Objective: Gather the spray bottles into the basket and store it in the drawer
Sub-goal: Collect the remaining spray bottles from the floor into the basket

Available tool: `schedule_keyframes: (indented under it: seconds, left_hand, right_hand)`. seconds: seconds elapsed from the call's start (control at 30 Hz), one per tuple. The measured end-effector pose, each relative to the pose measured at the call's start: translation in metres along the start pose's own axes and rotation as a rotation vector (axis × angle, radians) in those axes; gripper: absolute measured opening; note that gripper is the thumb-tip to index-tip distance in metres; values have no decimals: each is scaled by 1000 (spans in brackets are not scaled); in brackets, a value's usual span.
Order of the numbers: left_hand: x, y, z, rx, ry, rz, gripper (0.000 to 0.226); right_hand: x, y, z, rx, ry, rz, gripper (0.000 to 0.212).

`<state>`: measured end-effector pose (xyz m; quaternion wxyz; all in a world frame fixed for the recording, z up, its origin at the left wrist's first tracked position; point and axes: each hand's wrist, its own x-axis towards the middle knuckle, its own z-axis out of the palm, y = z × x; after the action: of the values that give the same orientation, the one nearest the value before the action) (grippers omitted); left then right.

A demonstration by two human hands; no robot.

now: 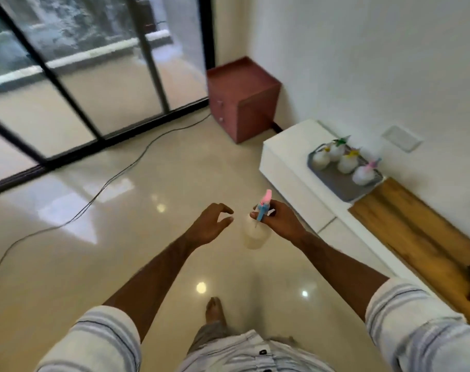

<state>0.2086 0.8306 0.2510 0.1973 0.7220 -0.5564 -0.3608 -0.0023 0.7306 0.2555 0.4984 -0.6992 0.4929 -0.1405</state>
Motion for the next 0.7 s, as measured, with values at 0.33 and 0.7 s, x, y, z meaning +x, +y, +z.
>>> schedule_keyframes:
  seconds: [0.33,0.7]
  left_hand:
    - [235,88,8,142,-310,254,28]
    - [481,162,117,259,-423,203,30]
  right_hand:
    - [93,66,-125,-11,324,148,26]
    - [256,215,-284,-3,521,273,28]
